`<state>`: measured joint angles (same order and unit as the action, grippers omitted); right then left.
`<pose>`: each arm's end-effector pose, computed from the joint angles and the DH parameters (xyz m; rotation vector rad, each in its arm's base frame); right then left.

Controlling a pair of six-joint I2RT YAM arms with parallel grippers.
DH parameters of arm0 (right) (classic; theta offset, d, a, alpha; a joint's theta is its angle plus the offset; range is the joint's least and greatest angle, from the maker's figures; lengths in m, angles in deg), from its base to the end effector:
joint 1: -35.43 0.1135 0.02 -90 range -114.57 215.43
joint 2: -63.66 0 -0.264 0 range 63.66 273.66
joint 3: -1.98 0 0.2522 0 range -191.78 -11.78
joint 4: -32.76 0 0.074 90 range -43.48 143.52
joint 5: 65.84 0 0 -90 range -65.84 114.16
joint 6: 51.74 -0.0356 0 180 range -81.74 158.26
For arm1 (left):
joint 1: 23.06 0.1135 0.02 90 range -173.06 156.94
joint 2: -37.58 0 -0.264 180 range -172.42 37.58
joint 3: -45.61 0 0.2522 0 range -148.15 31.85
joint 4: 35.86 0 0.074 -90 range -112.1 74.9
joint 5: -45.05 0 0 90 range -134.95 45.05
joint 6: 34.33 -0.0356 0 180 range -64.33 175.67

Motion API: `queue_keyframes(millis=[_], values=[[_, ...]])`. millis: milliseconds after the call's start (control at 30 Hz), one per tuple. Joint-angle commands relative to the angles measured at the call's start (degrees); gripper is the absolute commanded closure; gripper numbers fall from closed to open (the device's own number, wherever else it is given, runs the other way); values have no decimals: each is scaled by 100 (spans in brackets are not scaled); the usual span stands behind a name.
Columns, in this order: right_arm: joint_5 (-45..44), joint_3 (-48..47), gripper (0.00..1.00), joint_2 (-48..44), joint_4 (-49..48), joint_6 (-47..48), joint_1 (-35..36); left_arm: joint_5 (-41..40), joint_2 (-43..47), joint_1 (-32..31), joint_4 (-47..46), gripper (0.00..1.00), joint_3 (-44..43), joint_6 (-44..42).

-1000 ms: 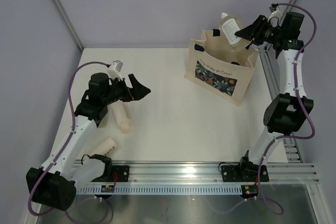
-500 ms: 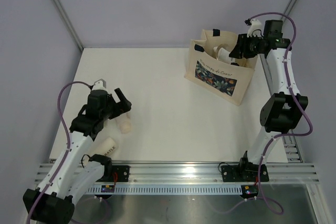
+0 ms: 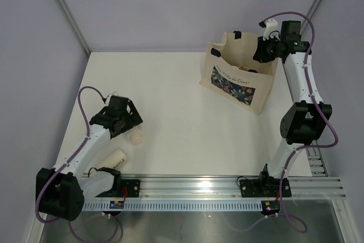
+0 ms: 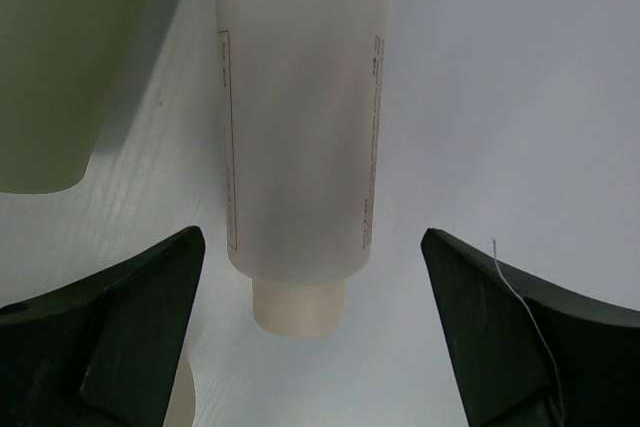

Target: Place the personal care products into the canvas bag

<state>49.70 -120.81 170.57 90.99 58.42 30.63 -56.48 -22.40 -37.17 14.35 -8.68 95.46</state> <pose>0.4176 -0.0197 0.3636 -0.5187 2.1779 0.2804 0.1956 -0.0418 0.2269 -0.6362 2.4401 -0.1235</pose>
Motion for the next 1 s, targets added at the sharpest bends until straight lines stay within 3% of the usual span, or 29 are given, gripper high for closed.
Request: queue_keyframes(millis=[0,400,500,600,633,667,700,733,767,867,900,967], values=[[-84,-188,100,-408,-281,120,58,-315,-320,22,-234,7,-332,64],[346,-198,100,-996,-333,-135,58,-438,-1788,31,-305,9,-684,90],[749,170,97,-1531,-474,-170,58,-272,-2156,31,-498,16,-719,20],[1327,461,77,-1927,-545,-145,58,-183,-2429,31,-612,20,-754,-59],[1513,575,57,-2233,-623,-118,58,-139,-2569,31,-656,24,-737,-77],[1707,933,47,-2393,-711,-92,58,-87,-2640,31,-726,31,-737,-129],[2109,1171,39,-2586,-825,-22,67,-60,-2693,31,-840,41,-745,-225],[2322,1409,16,-2762,-1130,31,84,105,-2755,31,-902,52,-737,-261],[2541,1994,1,-3138,-1351,66,93,220,-2755,31,-998,78,-728,-313],[3657,3234,1,-3580,-2467,-511,111,1089,-2476,31,-1621,100,-518,-524],[4173,3370,1,-3546,-2556,-940,128,1901,-2344,31,-2180,100,-404,-647],[4266,3372,5,-3197,-2068,-1033,417,2810,-1853,31,-3025,100,103,-727]])
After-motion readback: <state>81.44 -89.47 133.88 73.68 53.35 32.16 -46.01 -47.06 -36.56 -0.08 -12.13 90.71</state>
